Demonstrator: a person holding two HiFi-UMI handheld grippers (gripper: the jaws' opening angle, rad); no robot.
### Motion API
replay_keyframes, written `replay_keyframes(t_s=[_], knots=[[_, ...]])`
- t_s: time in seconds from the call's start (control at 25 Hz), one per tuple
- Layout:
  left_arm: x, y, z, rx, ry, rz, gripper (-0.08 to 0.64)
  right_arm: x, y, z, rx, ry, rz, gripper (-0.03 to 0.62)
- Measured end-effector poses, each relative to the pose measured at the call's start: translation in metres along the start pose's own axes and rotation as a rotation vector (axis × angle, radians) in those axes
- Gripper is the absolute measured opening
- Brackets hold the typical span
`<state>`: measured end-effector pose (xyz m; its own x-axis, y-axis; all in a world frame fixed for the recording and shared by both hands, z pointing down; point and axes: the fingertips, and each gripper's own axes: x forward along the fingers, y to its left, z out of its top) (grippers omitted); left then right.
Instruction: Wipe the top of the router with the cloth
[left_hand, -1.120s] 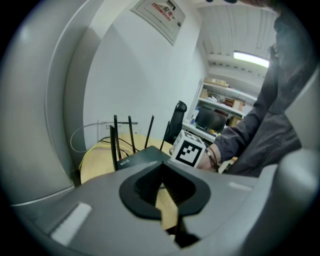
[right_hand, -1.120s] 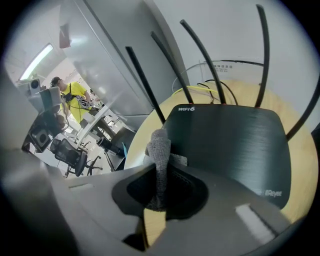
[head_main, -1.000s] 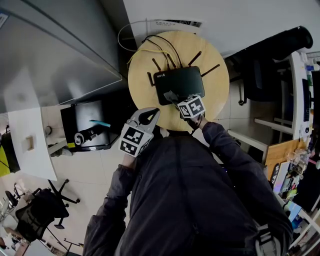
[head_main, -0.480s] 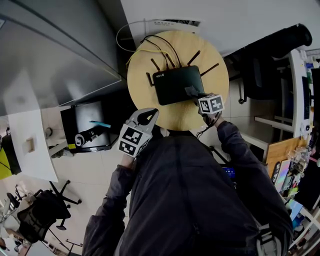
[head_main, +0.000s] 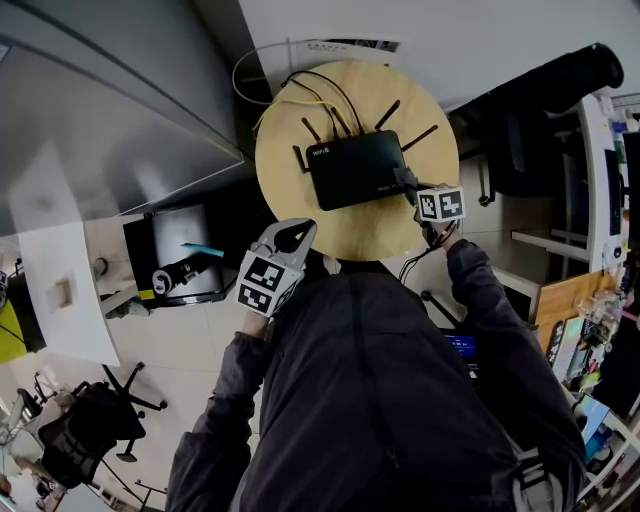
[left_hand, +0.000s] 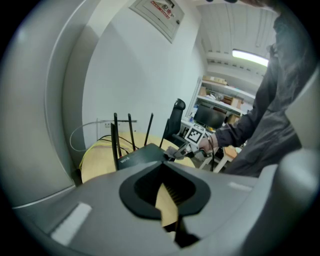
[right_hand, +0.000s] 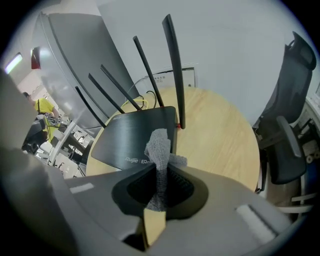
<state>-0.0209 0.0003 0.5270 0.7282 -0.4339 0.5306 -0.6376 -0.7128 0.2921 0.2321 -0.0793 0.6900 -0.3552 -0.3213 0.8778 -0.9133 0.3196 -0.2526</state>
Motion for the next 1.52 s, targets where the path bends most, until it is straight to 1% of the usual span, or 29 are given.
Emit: replay_keyframes(t_s=[0.08,0.16,0.24,0.32,0.44,0.56,0.64,0.76,0.92,1.04,1.12,1.28,1.52], knots=[[-0.001,0.000,0.000,0.000,-0.001,0.000,0.000,-0.001,0.000,0.000,0.001,-0.007,-0.027,0.032],[-0.001,-0.001,-0.001,0.000,0.000,0.000,0.000,-0.003,0.010,0.003,-0.011,-0.037,-0.025,0.032],[-0.002,0.000,-0.001,0.000,0.000,0.000,0.000,-0.005,0.038,0.010,-0.044,-0.086,0.036,0.032],[-0.004,0.001,-0.001,0.000,-0.001,0.002,0.000,-0.004,0.081,0.014,-0.106,-0.108,0.137,0.032],[-0.005,0.003,-0.001,0.001,0.000,0.006,0.000,0.008,0.146,0.001,-0.232,-0.059,0.264,0.032],[-0.008,0.004,-0.001,0.005,-0.001,0.014,0.000,0.026,0.189,-0.019,-0.337,0.013,0.322,0.032],[-0.011,0.004,-0.002,0.004,-0.001,0.022,0.000,0.038,0.205,-0.029,-0.358,0.052,0.337,0.032],[-0.017,0.006,-0.006,-0.006,0.003,0.038,0.000,0.054,0.218,-0.038,-0.329,0.098,0.351,0.032],[-0.021,0.006,-0.010,-0.014,0.005,0.047,0.000,0.067,0.215,-0.040,-0.247,0.115,0.339,0.032],[-0.021,0.005,-0.011,-0.016,0.009,0.047,0.000,0.071,0.201,-0.041,-0.174,0.120,0.314,0.032],[-0.019,0.004,-0.010,-0.012,0.010,0.043,0.000,0.070,0.189,-0.041,-0.143,0.119,0.300,0.032],[-0.013,0.003,-0.005,-0.002,0.010,0.029,0.000,0.064,0.159,-0.042,-0.090,0.109,0.258,0.032],[-0.003,0.000,0.000,0.011,0.014,0.007,0.000,0.049,0.098,-0.045,0.005,0.082,0.177,0.032]])
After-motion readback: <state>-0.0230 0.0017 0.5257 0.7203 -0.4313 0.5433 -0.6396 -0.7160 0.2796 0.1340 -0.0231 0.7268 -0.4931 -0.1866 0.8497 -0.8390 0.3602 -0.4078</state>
